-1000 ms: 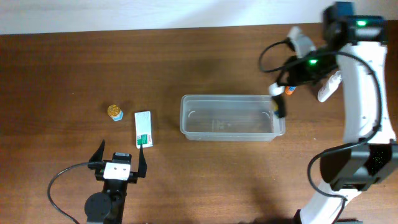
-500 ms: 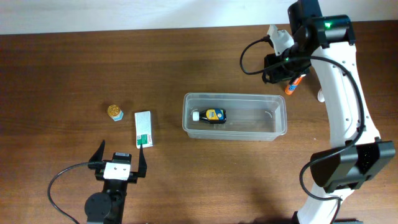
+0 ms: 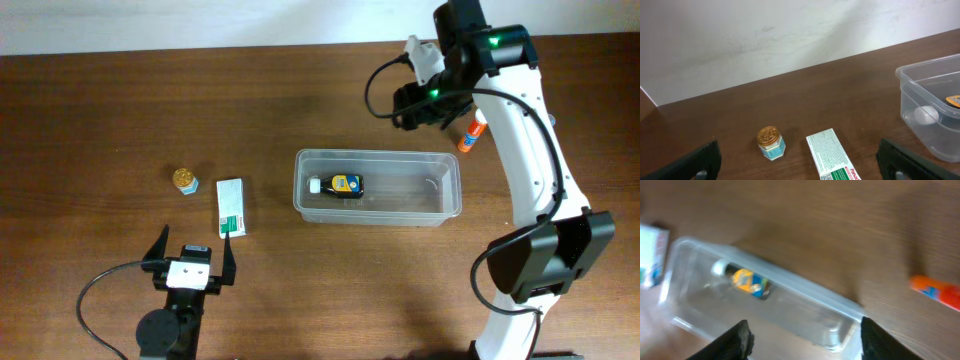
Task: Pack container
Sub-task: 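Move the right gripper to the white spray bottle and grasp it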
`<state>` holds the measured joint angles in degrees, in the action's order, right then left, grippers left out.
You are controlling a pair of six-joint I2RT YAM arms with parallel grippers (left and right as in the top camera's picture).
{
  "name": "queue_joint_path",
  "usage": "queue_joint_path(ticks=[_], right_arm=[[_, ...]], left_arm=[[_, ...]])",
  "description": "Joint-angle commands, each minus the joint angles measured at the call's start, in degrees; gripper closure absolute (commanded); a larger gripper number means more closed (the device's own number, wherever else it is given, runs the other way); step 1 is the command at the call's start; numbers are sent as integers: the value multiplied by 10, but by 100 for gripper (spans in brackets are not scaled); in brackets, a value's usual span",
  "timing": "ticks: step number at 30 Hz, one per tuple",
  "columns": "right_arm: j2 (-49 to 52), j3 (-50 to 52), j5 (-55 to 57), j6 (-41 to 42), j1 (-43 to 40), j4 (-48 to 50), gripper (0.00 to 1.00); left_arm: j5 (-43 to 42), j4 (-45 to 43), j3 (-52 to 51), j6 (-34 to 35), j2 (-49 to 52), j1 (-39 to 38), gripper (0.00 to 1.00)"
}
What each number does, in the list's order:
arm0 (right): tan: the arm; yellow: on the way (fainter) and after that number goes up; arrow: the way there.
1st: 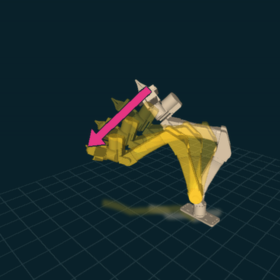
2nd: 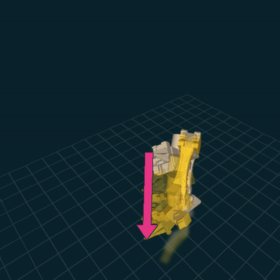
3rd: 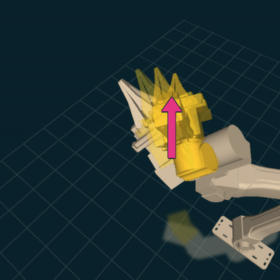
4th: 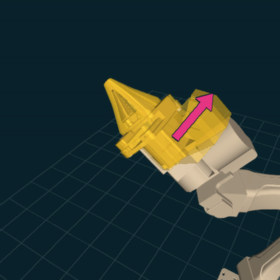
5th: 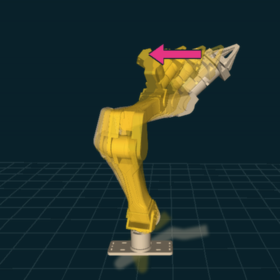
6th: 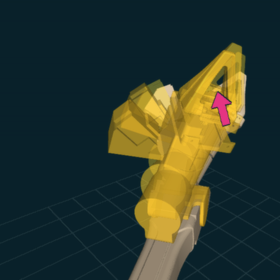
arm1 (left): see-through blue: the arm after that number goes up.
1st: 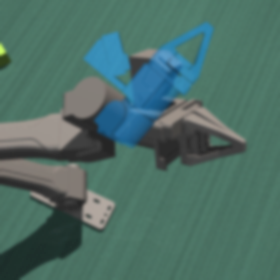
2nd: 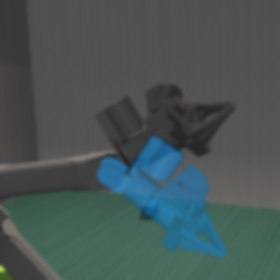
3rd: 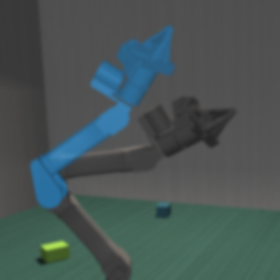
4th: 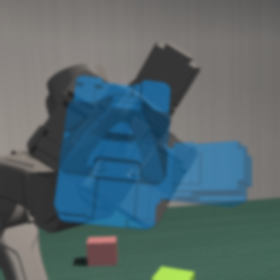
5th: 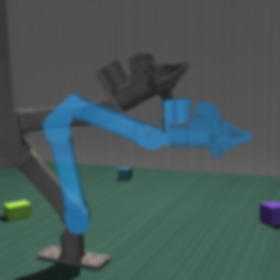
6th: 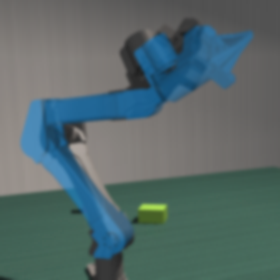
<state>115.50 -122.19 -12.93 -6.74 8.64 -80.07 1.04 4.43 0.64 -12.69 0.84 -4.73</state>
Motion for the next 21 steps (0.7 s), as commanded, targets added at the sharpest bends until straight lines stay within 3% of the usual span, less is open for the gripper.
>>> queue_joint_path(ticks=[1, 6, 12, 21], right_arm=[[3, -5, 116, 87, -42, 25, 39], [3, -5, 133, 92, -101, 56, 39], [24, -5, 134, 154, -155, 64, 40], [64, -5, 189, 205, -179, 106, 40]], left_arm=[[2, 3, -1, -7, -5, 3, 1], [2, 3, -1, -7, -5, 3, 1], [2, 3, -1, -7, -5, 3, 1], [2, 3, -1, -7, -5, 3, 1]])
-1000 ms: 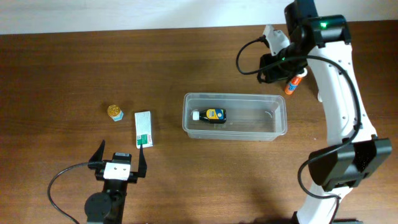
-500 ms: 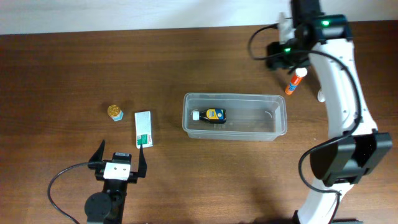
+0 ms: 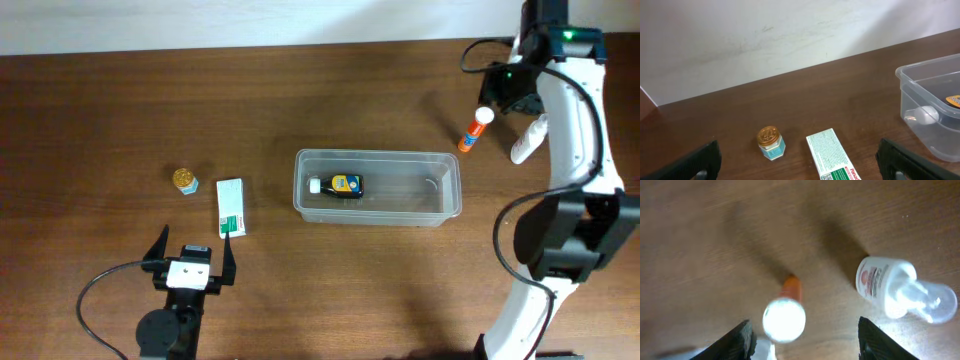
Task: Pack container
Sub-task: 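Move the right gripper to the white spray bottle and grasp it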
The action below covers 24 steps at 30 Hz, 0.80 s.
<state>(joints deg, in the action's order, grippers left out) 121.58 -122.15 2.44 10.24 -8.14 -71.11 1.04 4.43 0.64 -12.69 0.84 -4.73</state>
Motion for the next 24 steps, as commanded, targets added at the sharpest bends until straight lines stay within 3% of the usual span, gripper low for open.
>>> queue_joint_path(ticks=[1, 9, 15, 24], right_arm=[[3, -5, 37, 46, -17, 25, 41], [3, -6, 35, 148, -101, 36, 40], [7, -5, 20, 126, -148, 23, 40], [38, -5, -4, 84, -148, 19, 40]], left_arm=[[2, 3, -1, -7, -5, 3, 1], [2, 3, -1, -7, -5, 3, 1], [2, 3, -1, -7, -5, 3, 1], [2, 3, -1, -7, -5, 3, 1]])
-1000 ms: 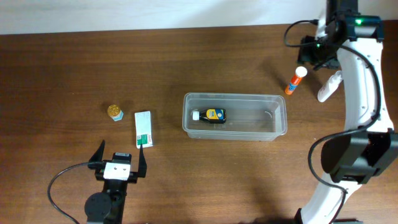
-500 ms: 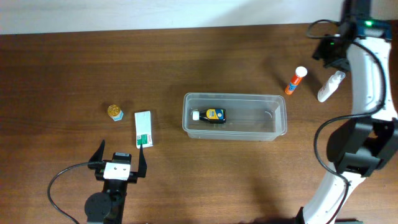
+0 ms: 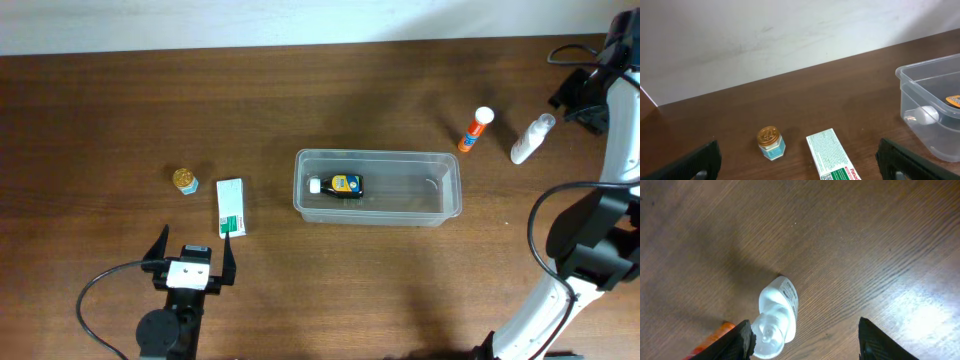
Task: Pack container
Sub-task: 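Move the right gripper to the white spray bottle and grasp it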
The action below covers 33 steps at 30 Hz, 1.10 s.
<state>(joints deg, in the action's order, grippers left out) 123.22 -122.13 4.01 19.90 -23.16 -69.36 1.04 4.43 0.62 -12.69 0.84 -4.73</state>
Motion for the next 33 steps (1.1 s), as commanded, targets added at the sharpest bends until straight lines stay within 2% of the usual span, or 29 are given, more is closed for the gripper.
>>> queue_joint_path(ticks=[1, 7, 22, 33], right_arm=[[28, -5, -35, -20, 3, 2, 39], [55, -5, -74, -77, 4, 7, 40], [56, -5, -75, -77, 4, 19, 40], [56, -5, -97, -105, 4, -12, 51]], left_arm=[[2, 3, -1, -7, -5, 3, 1], [2, 3, -1, -7, -5, 3, 1], [2, 3, -1, -7, -5, 3, 1], [2, 3, -1, -7, -5, 3, 1]])
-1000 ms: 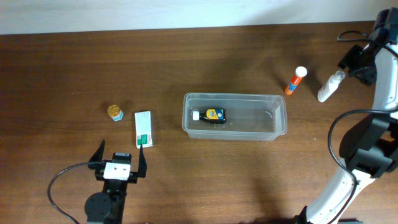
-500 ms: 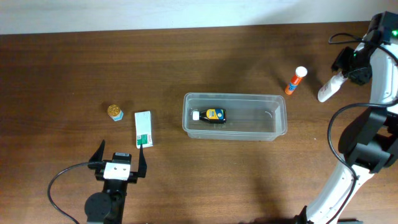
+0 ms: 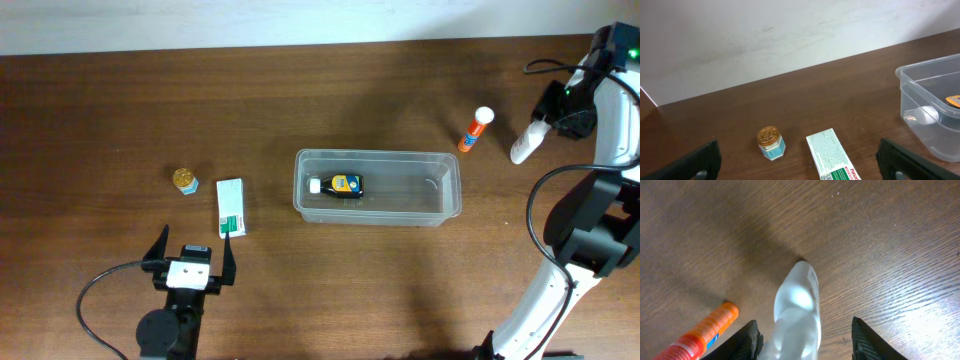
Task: Pack container
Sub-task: 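Move the right gripper to the white spray bottle and grasp it, then carry the spray bottle into the container's right end and release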
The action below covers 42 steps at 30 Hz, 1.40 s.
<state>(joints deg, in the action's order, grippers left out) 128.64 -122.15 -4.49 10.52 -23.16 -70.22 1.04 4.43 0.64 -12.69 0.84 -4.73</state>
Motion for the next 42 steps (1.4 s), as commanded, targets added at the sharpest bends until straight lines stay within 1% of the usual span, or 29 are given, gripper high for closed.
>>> queue_joint_path(ticks=[1, 7, 10, 14, 15, 24, 31, 35, 38, 42], right_arm=[[2, -5, -12, -12, 4, -5, 52], [2, -5, -11, -13, 4, -16, 57], [2, -5, -11, -17, 4, -17, 66], [2, -5, -11, -22, 4, -16, 75], [2, -5, -11, -22, 4, -16, 75], [1, -5, -13, -30, 4, -15, 76], [-34, -25, -13, -32, 4, -61, 76], [-73, -59, -16, -33, 4, -109, 77], [-137, -106, -44, -61, 19, -187, 76], [-201, -113, -39, -61, 49, -221, 76]], left_arm=[[2, 3, -1, -7, -5, 3, 1], [2, 3, -1, -7, -5, 3, 1], [2, 3, -1, -7, -5, 3, 1], [2, 3, -1, -7, -5, 3, 1], [2, 3, -1, -7, -5, 3, 1], [2, 3, -1, -7, -5, 3, 1], [2, 3, -1, -7, -5, 3, 1], [2, 3, -1, -7, -5, 3, 1], [2, 3, -1, -7, -5, 3, 1], [2, 3, -1, -7, -5, 3, 1]])
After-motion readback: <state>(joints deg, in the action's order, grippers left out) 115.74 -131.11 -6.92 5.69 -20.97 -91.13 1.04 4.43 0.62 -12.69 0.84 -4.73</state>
